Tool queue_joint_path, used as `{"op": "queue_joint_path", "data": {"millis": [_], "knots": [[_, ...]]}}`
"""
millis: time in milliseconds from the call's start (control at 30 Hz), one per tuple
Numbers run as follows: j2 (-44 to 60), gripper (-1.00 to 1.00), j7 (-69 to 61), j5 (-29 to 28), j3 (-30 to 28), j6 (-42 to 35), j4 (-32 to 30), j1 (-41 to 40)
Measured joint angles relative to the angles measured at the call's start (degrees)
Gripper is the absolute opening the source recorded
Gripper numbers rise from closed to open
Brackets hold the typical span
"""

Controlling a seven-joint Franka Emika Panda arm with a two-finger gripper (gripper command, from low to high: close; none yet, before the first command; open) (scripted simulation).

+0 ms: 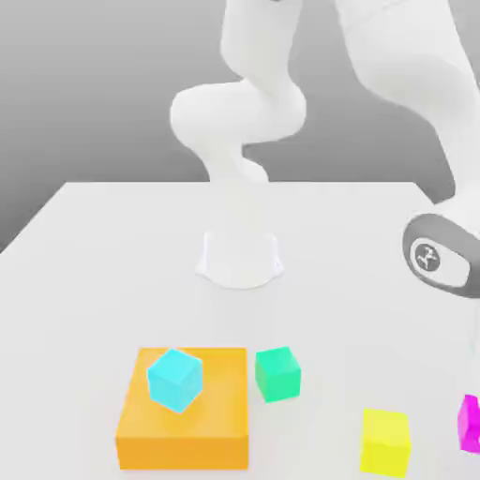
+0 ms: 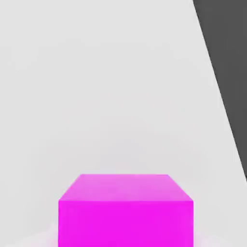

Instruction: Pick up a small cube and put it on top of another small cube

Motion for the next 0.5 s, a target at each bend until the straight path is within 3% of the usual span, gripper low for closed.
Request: {"op": "queue_joint_path", "data": {"millis": [500], "knots": [[-29.23,-1.00,7.78,4.77,-17.10,-7.47,-21.26,-21.48]]}}
